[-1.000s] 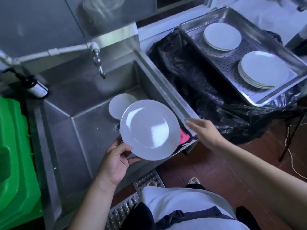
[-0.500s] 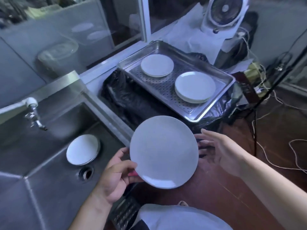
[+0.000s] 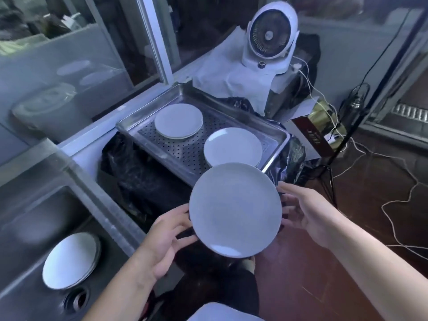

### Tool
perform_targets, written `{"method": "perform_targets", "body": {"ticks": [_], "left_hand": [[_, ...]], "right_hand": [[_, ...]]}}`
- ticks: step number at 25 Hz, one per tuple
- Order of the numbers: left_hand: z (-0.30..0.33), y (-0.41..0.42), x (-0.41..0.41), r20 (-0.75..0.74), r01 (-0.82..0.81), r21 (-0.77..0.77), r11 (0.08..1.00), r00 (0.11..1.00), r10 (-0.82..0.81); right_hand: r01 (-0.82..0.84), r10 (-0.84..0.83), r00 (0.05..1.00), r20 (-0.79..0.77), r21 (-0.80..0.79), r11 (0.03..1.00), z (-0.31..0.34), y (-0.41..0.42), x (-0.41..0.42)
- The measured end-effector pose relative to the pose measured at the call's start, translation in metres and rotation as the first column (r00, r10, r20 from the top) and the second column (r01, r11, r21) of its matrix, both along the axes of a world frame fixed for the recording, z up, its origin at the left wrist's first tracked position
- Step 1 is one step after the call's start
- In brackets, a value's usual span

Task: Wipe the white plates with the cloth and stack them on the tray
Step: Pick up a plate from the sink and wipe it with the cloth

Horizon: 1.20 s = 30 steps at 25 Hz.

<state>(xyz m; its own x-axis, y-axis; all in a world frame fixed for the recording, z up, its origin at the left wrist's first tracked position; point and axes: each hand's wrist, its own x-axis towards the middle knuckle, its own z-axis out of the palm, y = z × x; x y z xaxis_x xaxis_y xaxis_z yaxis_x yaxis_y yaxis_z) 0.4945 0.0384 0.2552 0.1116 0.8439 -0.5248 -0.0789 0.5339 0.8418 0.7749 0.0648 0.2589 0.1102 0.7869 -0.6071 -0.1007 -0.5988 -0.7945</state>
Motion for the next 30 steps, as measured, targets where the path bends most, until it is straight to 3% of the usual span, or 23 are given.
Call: {"method": "perform_targets", "body": {"ticks": [8, 13, 19, 30], "left_hand": [[-0.009, 0.150, 0.025, -0.015, -0.271, -0.027, 0.962, 0.963, 0.271], [-0.018, 0.230, -0.005, -0.027, -0.365, -0.012, 0.931, 0.931, 0.365], [-0.038, 0.320, -0.051, -0.042, -0.528, -0.084, 0.845, 0.849, 0.526], [-0.055, 0.401, -0.077, -0.168, -0.693, -0.172, 0.700, 0.721, 0.673]], "right_hand": [[-0.141, 0.141, 0.979, 0.150, -0.008, 0.990, 0.001, 0.199, 0.000], [-0.364, 0.359, 0.918, 0.170, -0.002, 0.931, -0.002, 0.317, -0.046], [-0.462, 0.465, 0.873, 0.147, -0.059, 0.885, -0.022, 0.428, -0.114], [-0.619, 0.634, 0.764, 0.119, -0.139, 0.773, -0.063, 0.533, -0.184]]}}
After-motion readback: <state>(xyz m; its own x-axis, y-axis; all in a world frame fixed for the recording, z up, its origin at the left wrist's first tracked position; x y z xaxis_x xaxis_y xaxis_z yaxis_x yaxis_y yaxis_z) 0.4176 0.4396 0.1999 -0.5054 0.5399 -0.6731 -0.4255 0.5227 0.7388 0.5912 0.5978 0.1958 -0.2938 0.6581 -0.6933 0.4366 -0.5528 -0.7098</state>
